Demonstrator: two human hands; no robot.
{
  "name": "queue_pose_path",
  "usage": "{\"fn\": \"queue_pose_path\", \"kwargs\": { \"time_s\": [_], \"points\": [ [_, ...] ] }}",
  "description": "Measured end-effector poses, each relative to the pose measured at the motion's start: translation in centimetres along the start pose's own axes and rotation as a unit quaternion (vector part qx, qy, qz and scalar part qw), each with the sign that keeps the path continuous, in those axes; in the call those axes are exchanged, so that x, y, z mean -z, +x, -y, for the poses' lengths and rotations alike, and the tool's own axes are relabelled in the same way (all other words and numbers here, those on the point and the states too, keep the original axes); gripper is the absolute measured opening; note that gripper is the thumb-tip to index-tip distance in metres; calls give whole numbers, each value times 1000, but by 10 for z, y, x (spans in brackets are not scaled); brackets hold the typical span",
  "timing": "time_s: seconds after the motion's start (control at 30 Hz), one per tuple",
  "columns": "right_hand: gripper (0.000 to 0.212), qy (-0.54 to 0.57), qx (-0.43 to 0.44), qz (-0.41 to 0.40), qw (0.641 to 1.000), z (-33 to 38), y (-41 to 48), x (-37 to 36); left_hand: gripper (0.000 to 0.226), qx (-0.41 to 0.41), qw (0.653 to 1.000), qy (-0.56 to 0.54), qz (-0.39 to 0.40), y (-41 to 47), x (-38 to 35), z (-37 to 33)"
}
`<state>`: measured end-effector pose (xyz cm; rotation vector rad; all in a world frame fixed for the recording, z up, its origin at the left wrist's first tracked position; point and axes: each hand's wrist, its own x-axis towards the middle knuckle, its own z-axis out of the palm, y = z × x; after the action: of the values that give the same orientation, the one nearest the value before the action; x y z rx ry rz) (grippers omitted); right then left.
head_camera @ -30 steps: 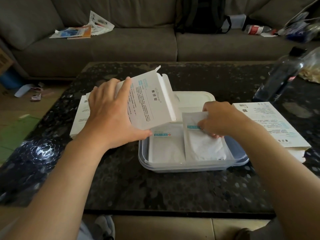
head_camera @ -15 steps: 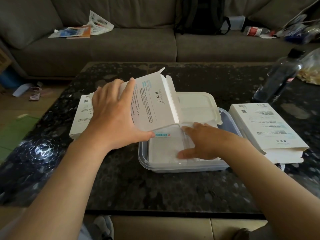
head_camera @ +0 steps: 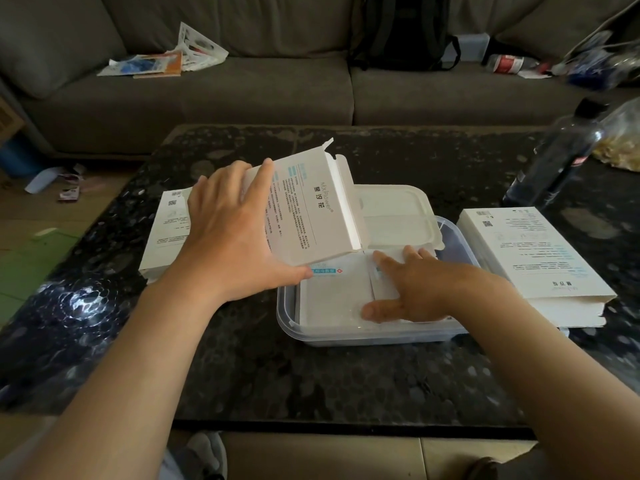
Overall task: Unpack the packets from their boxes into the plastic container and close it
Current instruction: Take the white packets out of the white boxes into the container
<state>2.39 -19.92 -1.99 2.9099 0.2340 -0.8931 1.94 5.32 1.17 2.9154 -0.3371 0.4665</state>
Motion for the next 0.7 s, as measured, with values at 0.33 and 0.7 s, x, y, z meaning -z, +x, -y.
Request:
{"fn": "queue_pose_path", "kwargs": {
  "time_s": [0.33,0.7],
  "points": [
    [111,-48,10,47,998,-3,1,0,135,1,1000,-3,17,0,0,-3],
    [114,-38,7,38,999,-4,4,-3,133,-11,1000,-10,20,-3,2,-4]
  ]
}}
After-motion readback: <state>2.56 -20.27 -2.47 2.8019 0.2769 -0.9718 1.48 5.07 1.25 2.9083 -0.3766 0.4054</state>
